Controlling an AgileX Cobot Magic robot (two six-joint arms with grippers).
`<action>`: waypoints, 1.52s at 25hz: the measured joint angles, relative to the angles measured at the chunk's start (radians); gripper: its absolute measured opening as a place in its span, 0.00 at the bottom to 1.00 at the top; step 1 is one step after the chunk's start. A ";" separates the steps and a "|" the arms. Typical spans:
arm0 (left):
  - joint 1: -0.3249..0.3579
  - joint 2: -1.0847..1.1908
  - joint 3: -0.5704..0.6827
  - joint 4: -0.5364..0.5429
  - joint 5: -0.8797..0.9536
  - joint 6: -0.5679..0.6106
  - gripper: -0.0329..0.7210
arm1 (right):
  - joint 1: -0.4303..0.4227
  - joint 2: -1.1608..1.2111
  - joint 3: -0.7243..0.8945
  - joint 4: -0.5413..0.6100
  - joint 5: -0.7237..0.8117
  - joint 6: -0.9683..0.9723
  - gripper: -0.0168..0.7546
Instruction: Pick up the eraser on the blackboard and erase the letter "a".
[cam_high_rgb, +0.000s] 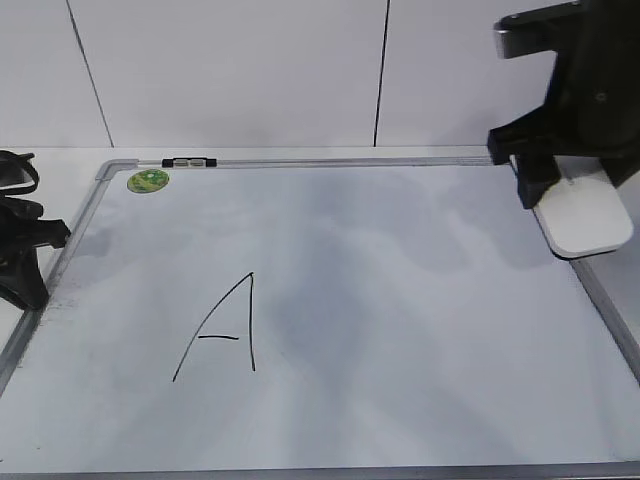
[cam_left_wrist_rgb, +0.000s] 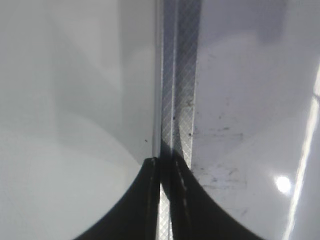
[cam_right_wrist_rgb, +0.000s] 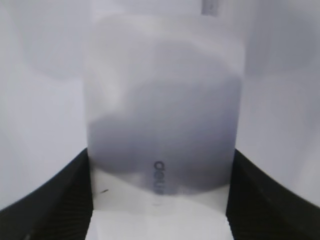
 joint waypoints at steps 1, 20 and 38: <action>0.000 0.000 0.000 -0.002 0.000 0.000 0.07 | -0.016 -0.020 0.026 0.003 -0.007 0.000 0.71; 0.000 0.002 0.000 -0.010 0.000 0.001 0.07 | -0.151 -0.060 0.107 0.140 0.005 -0.111 0.71; 0.000 0.002 -0.001 -0.010 0.001 0.002 0.07 | -0.216 0.153 0.107 0.270 0.023 -0.216 0.71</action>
